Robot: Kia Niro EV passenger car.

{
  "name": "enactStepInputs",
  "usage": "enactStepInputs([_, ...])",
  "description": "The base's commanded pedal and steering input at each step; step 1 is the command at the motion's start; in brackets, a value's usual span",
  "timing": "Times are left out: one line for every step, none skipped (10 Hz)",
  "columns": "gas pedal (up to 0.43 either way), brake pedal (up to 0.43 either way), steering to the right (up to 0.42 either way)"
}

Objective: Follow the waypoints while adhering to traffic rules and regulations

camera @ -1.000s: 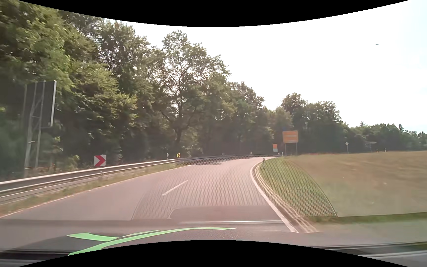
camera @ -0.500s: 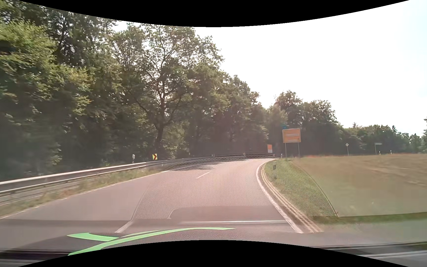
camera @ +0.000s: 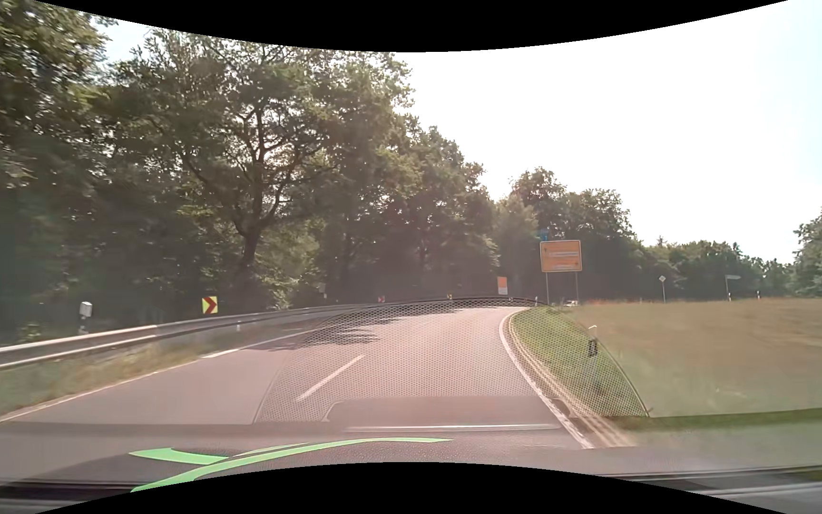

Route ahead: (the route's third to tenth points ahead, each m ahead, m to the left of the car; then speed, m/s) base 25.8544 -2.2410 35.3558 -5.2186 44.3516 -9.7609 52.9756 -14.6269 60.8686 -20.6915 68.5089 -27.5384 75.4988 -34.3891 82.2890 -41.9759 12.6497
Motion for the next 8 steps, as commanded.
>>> enactStepInputs([0.110,0.000,0.056])
enactStepInputs([0.110,0.000,0.056])
enactStepInputs([0.110,0.000,0.057])
enactStepInputs([0.110,0.000,0.057])
enactStepInputs([0.110,0.000,0.056])
enactStepInputs([0.110,0.000,0.057])
enactStepInputs([0.110,0.000,0.057])
enactStepInputs([0.110,0.000,0.056])
